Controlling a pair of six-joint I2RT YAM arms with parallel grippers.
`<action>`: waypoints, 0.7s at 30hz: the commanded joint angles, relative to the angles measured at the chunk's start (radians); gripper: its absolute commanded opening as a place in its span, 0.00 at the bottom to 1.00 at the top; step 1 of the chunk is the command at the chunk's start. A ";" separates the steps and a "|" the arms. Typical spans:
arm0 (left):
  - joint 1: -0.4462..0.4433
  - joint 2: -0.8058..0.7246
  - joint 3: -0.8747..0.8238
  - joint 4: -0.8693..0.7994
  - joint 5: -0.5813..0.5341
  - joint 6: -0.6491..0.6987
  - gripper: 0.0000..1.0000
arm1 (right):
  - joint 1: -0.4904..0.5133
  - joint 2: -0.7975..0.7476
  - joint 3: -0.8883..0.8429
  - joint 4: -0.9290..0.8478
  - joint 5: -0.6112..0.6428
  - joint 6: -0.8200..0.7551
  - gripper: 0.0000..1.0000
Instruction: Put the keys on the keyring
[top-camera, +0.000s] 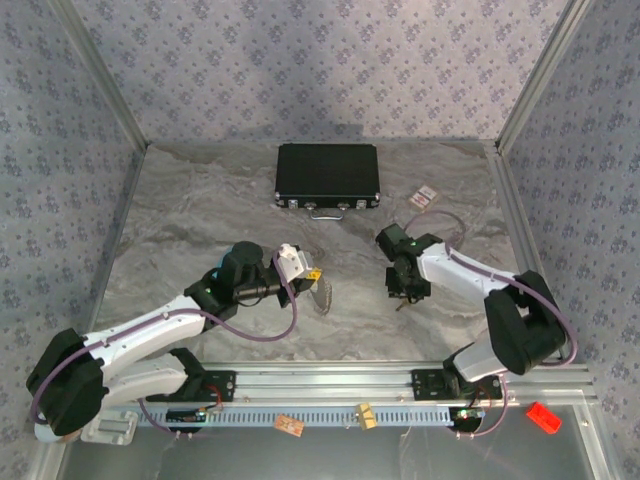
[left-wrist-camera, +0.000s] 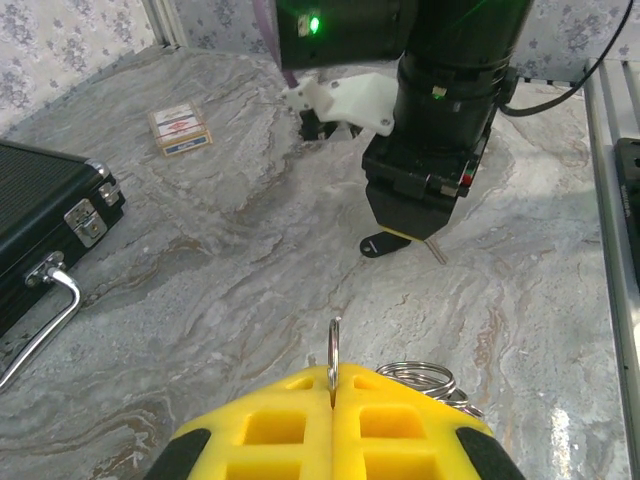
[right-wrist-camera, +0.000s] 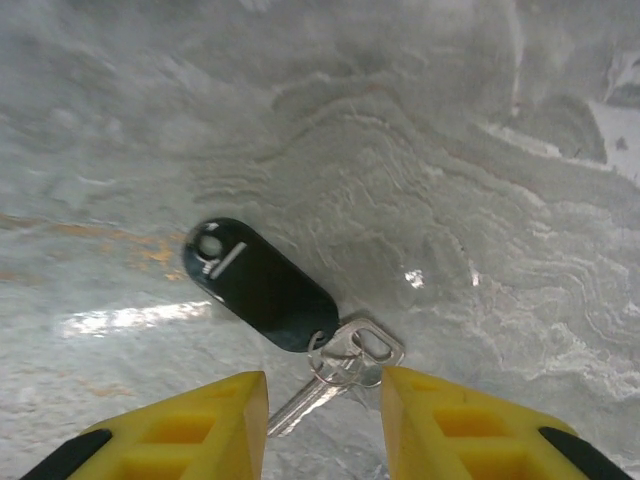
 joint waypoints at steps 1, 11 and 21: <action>-0.005 -0.021 0.021 0.024 0.042 0.014 0.00 | 0.008 0.021 -0.010 -0.044 0.042 0.043 0.36; -0.003 -0.063 0.003 0.040 0.048 0.012 0.00 | 0.020 0.060 0.013 -0.021 0.018 0.029 0.00; -0.003 -0.085 -0.006 0.033 0.039 0.012 0.00 | 0.117 0.050 0.127 -0.021 -0.081 0.015 0.00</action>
